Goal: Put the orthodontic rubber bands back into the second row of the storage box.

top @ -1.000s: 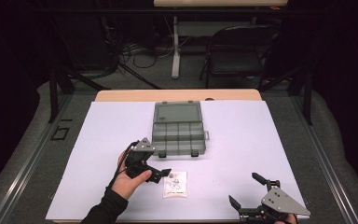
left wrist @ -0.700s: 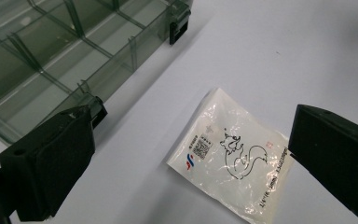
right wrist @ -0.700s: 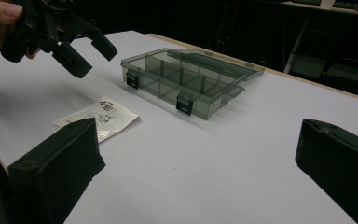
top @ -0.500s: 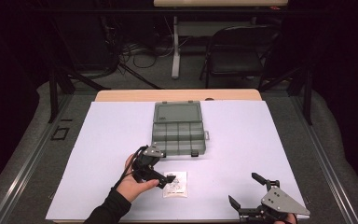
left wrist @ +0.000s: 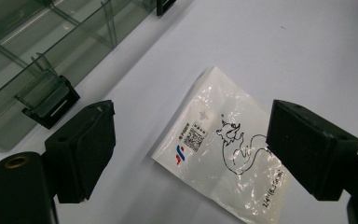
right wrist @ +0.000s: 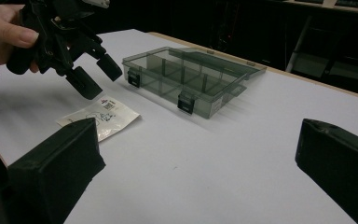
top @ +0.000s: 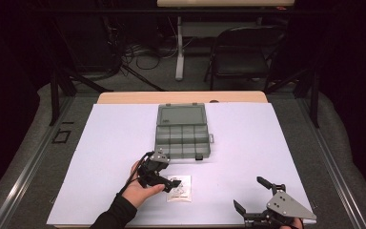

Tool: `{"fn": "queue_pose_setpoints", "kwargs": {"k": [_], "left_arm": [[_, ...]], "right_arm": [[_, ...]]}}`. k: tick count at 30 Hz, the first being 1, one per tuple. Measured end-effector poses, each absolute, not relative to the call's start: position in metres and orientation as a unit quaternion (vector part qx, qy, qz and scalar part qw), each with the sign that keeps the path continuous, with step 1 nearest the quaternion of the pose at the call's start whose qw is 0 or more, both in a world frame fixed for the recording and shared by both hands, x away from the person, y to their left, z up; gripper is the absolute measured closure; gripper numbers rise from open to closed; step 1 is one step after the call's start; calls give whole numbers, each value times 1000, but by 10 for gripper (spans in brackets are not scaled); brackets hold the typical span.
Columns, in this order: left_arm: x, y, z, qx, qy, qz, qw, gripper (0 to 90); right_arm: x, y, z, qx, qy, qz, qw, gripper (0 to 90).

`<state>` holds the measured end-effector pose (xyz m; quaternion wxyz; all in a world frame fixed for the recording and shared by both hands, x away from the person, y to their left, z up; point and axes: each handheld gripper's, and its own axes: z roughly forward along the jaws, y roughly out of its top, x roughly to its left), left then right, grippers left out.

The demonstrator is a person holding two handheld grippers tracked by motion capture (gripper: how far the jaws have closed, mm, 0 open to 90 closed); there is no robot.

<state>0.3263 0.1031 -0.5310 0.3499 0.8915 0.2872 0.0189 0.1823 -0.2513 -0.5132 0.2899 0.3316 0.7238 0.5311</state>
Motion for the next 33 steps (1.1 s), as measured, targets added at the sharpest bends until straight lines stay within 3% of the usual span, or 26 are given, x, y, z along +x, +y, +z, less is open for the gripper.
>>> {"fn": "queue_pose_setpoints", "kwargs": {"k": [9, 33], "left_arm": [[327, 100, -540, 894, 284, 10, 347, 343], [327, 105, -551, 898, 281, 10, 337, 659]], "right_arm": [[183, -251, -514, 332, 722, 533, 290, 0], [183, -251, -513, 329, 726, 531, 288, 0]]}}
